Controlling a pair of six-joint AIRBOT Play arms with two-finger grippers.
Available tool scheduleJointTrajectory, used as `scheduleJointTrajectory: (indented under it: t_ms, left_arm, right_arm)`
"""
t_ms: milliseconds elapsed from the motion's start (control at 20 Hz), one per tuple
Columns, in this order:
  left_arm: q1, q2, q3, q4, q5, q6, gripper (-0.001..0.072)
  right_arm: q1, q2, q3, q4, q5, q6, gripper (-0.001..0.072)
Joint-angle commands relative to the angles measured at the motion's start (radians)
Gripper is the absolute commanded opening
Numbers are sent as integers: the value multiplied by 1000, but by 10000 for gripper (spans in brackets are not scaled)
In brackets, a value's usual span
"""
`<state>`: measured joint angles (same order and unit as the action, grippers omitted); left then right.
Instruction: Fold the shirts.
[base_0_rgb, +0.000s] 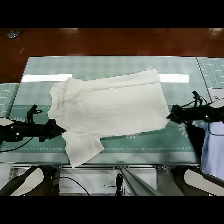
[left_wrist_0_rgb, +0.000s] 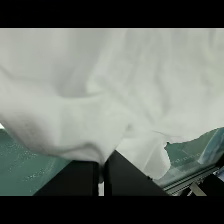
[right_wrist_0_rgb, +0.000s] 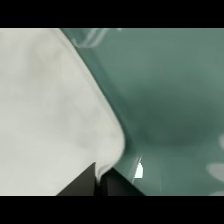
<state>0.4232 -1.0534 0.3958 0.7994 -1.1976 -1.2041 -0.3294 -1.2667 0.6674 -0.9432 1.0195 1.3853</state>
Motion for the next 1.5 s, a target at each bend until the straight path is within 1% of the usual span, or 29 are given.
scheduleJointTrajectory:
  t_ms: [0, 50, 100, 150, 200, 250, 300, 350, 400, 450, 550, 600, 650, 750, 800, 900, 1000, 1050, 1150, 1300, 1400, 1450]
  left_arm:
    - [0, 1, 4, -26, -2, 17, 29]
    - [0, 1, 19, -55, -12, 20, 30]
    - [0, 1, 47, -102, -35, 34, 29]
    - [0, 1, 100, -165, -60, 40, 28]
    - [-2, 1, 183, -239, -84, 41, 28]
    - [-8, 6, 284, -298, -95, 41, 28]
    - [-22, 17, 417, -341, -94, 40, 28]
    - [-33, 27, 558, -352, -85, 40, 27]
    - [-42, 36, 719, -344, -68, 39, 27]
    - [-43, 43, 868, -323, -51, 20, 27]
    - [-43, 56, 1163, -200, -33, -67, 27]
    - [-43, 68, 1295, -110, -34, -92, 27]
    - [-43, 84, 1396, -24, -34, -116, 27]
    - [-43, 136, 1545, 143, -34, -167, 27]
    - [-43, 168, 1577, 173, -37, -180, 27]
    - [-43, 245, 1594, 182, -85, -182, 27]
    - [-47, 332, 1586, 265, -177, -226, 27]
    - [-80, 377, 1569, 328, -182, -234, 27]
    - [-201, 443, 1543, 446, -192, -257, 27]
    - [-401, 481, 1540, 671, -281, -318, 27]
    - [-474, 468, 1537, 797, -355, -339, 27]
    - [-488, 460, 1518, 824, -376, -339, 27]
  right_arm:
    - [86, -32, 77, 25, 8, -37, 20]
    - [93, -32, 114, 27, 29, -35, 19]
    - [93, -32, 182, 69, 67, -36, 19]
    - [95, -30, 282, 143, 123, -73, 19]
    - [99, -23, 399, 171, 153, -80, 19]
    - [107, -15, 527, 150, 160, -50, 19]
    - [107, -7, 676, 96, 160, 1, 19]
    - [107, -1, 826, 44, 165, 40, 19]
    - [107, 4, 961, 5, 184, 57, 19]
    - [106, 14, 1098, -43, 219, 84, 19]
    - [106, 69, 1296, -66, 306, 95, 19]
    - [106, 117, 1341, -68, 320, 92, 19]
    - [106, 180, 1357, -76, 320, 91, 19]
    - [106, 303, 1357, -151, 333, 93, 19]
    - [106, 354, 1357, -192, 354, 97, 19]
    - [106, 451, 1357, -282, 406, 119, 20]
    - [106, 533, 1356, -336, 465, 146, 20]
    - [106, 569, 1356, -354, 492, 161, 19]
    - [106, 618, 1356, -374, 565, 175, 19]
    - [106, 634, 1356, -375, 720, 187, 19]
    - [106, 634, 1341, -376, 758, 193, 19]
    - [106, 634, 1320, -375, 763, 195, 20]
